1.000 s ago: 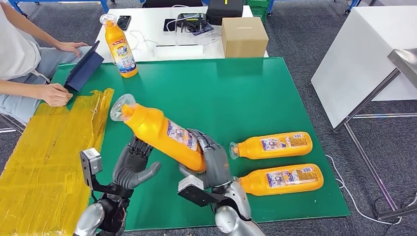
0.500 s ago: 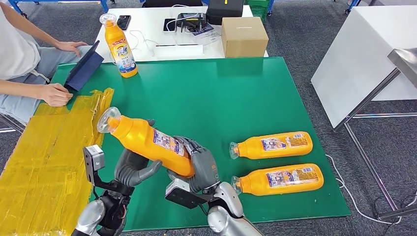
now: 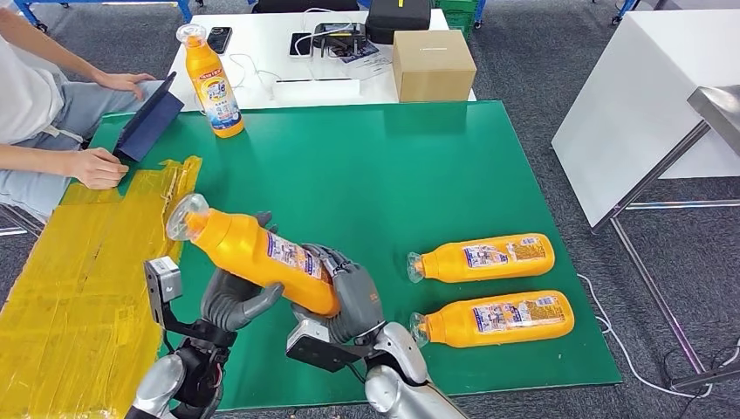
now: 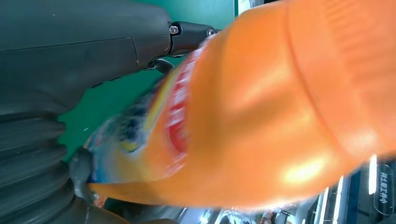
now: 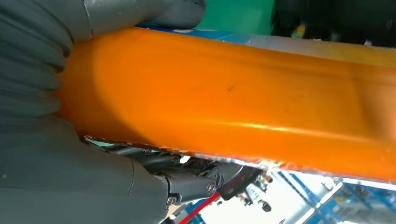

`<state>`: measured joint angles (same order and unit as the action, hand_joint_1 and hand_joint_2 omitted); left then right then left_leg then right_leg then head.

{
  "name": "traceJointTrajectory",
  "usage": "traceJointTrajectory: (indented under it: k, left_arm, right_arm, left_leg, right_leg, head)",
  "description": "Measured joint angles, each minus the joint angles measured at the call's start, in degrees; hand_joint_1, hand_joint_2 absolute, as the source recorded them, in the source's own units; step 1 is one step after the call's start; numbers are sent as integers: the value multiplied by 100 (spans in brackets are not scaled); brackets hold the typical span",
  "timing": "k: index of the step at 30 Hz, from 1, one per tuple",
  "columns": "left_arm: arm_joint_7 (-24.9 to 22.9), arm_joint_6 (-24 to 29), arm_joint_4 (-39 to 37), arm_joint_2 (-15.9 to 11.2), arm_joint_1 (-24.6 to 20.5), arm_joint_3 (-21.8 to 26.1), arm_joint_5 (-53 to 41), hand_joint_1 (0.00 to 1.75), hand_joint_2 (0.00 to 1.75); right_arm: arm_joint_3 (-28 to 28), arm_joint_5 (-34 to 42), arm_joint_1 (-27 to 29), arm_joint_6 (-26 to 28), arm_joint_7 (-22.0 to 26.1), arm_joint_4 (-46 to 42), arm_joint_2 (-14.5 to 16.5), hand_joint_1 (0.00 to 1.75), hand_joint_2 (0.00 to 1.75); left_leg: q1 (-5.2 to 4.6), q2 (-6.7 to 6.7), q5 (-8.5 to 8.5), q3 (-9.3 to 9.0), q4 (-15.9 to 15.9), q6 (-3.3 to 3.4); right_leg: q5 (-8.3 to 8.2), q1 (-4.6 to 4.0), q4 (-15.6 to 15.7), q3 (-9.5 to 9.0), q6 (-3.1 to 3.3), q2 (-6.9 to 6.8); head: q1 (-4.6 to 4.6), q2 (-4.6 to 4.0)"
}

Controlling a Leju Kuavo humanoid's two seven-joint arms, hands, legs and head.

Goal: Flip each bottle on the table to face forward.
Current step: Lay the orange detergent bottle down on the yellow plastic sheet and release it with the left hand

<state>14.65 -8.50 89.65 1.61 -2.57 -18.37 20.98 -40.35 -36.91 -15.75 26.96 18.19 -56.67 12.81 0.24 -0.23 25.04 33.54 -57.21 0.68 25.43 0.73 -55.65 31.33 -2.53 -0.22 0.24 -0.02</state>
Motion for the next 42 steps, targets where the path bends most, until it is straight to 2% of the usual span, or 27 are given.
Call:
traceJointTrajectory:
  k: [1, 8, 23, 24, 28, 33, 37, 42]
  left_arm:
    - [5, 0, -12, -1, -3, 2, 31, 175, 175]
    - [56, 21, -145, 1, 3, 56, 257, 175, 175]
    - [84, 115, -221, 16, 2, 111, 305, 175, 175]
    - [91, 125, -222, 17, 2, 110, 298, 175, 175]
    - [155, 243, -223, 34, -6, 109, 220, 175, 175]
    - [476, 747, -172, 59, -38, 115, -334, 175, 175]
    - [832, 1526, -26, 10, -71, 234, -1286, 175, 175]
    - [1069, 2028, 202, -160, -65, 467, -2077, 175, 175]
  right_arm:
    - [-53, -64, -13, -18, -29, 41, 16, 175, 175]
    - [-347, -274, -181, -3, -156, 328, 69, 175, 175]
    - [-469, -218, -270, 46, -200, 481, 80, 175, 175]
    - [-470, -214, -271, 58, -199, 487, 83, 169, 175]
    - [-472, -129, -262, 127, -164, 498, 91, 2, 175]
    - [-454, 185, -67, 258, 14, 186, 55, 0, 175]
    - [-292, 785, 183, 174, 213, -532, -92, 0, 175]
    - [103, 1492, 520, -104, 457, -1585, -384, 0, 175]
  left_leg:
    - [0, 0, 0, 0, 0, 0]
    - [0, 1, 0, 0, 0, 0]
    - [0, 1, 0, 1, -1, 0]
    - [0, 1, 0, 1, -1, 0]
    - [0, 1, 0, 1, -1, 0]
    - [0, 1, 0, 3, -1, 0]
    - [0, 0, 0, 4, 0, 0]
    - [0, 0, 0, 4, 0, 0]
  right_leg:
    - [0, 0, 0, 0, 0, 0]
    - [0, 0, 0, 3, 0, 0]
    - [0, 0, 0, 5, 0, 1]
    - [0, 0, 0, 5, 0, 1]
    - [0, 0, 0, 5, 0, 1]
    - [0, 0, 0, 6, 0, 0]
    - [0, 0, 0, 7, 0, 0]
    - [0, 0, 0, 4, 0, 0]
  head:
    - [-1, 0]
    - [-1, 0]
    - [0, 0]
    - [0, 0]
    - [0, 0]
    - [0, 0]
    - [-1, 0]
    - [1, 0]
